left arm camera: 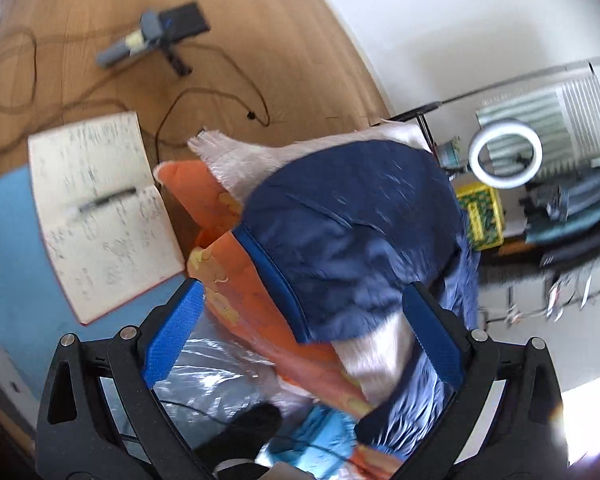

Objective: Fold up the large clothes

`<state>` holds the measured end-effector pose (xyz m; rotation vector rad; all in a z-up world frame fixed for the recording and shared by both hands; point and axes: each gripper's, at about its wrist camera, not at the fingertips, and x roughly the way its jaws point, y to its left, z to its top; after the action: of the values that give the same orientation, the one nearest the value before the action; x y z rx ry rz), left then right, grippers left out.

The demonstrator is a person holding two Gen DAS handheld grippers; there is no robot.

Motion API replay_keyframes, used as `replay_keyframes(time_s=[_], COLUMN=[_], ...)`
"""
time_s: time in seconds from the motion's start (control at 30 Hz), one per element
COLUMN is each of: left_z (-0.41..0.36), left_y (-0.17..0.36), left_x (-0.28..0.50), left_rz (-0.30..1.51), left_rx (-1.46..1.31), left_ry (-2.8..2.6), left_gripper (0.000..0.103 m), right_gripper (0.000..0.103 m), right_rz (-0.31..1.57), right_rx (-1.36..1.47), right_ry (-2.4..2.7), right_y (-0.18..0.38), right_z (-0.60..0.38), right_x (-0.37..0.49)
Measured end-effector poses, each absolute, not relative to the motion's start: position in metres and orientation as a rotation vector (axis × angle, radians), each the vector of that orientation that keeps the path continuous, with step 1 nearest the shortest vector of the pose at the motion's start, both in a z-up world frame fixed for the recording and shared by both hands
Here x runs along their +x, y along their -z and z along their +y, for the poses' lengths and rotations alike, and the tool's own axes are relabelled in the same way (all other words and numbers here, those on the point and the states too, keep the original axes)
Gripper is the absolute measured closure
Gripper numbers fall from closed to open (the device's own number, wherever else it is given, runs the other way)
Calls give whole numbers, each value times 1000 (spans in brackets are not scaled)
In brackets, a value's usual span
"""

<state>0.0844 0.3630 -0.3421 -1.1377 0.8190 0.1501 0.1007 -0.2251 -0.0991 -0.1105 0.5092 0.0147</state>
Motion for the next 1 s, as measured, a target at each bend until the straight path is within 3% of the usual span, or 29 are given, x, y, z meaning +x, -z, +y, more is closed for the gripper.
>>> replay_keyframes(time_s=[0.4, 0.63, 0.73, 0.83, 1.0], left_z=[387, 374, 374, 373, 367], left_y=[381, 369, 363, 349, 303], left_x=[114, 119, 110, 104, 105], left_rz=[819, 848, 844, 809, 735], left_rx=[-1213, -1198, -1213, -1180, -1122], left_ry=[-75, -75, -111, -109, -91], left_gripper=[6, 51, 83, 95, 96], right_gripper=[1, 1, 1, 1, 1], right_rz=[482, 480, 476, 481, 488], right_rx=[-155, -135, -107, -112, -110], right_ry=[6, -30, -65, -100, -167], right_y=[95, 97, 97, 102, 111], right_z=[-204, -212, -216, -214, -208], right_x=[100, 110, 113, 119, 134])
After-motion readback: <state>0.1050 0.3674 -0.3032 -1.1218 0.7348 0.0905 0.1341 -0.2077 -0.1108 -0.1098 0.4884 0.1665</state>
